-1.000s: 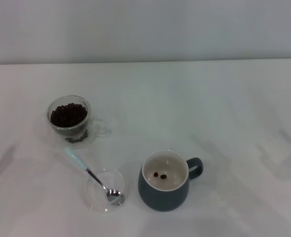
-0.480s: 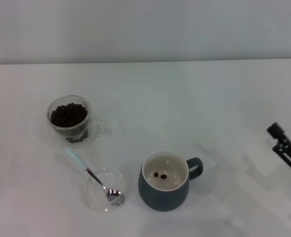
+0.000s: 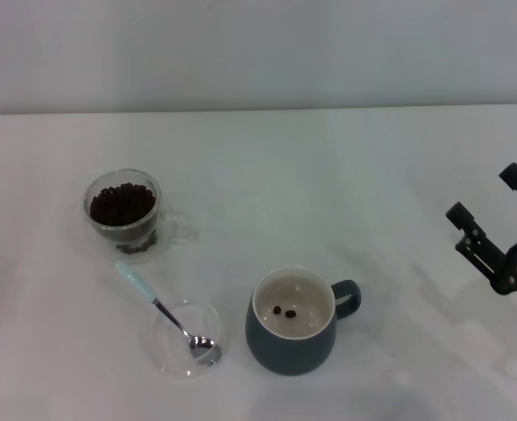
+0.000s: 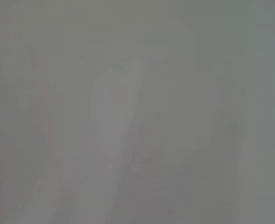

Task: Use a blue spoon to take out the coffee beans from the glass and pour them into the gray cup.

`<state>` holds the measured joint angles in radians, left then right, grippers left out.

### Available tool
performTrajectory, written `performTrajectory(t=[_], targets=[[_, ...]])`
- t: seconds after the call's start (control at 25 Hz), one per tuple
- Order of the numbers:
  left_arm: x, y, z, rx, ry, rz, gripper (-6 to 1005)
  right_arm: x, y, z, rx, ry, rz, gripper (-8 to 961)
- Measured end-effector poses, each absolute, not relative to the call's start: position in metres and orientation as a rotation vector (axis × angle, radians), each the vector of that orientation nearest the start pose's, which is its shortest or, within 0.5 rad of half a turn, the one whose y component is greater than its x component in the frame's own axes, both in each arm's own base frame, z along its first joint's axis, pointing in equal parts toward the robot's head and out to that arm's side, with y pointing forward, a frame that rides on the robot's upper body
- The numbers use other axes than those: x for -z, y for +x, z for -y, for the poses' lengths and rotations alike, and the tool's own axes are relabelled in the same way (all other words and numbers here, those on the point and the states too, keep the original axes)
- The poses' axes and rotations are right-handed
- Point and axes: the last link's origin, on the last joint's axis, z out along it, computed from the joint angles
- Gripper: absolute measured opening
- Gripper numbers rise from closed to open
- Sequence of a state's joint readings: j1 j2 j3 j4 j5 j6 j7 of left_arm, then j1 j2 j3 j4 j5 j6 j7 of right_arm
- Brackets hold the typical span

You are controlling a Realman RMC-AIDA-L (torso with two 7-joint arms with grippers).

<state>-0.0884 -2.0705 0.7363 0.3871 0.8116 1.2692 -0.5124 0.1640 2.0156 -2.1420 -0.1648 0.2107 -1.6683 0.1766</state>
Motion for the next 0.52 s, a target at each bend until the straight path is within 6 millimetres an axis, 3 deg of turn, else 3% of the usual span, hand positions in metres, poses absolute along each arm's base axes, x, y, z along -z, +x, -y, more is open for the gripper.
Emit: performTrajectory(t=[0.52], targets=[[-0.081, -0.411, -0.258, 0.61, -1.248, 0.541, 818, -0.017, 0.324, -0.237, -0.862, -1.688, -0.085, 779]])
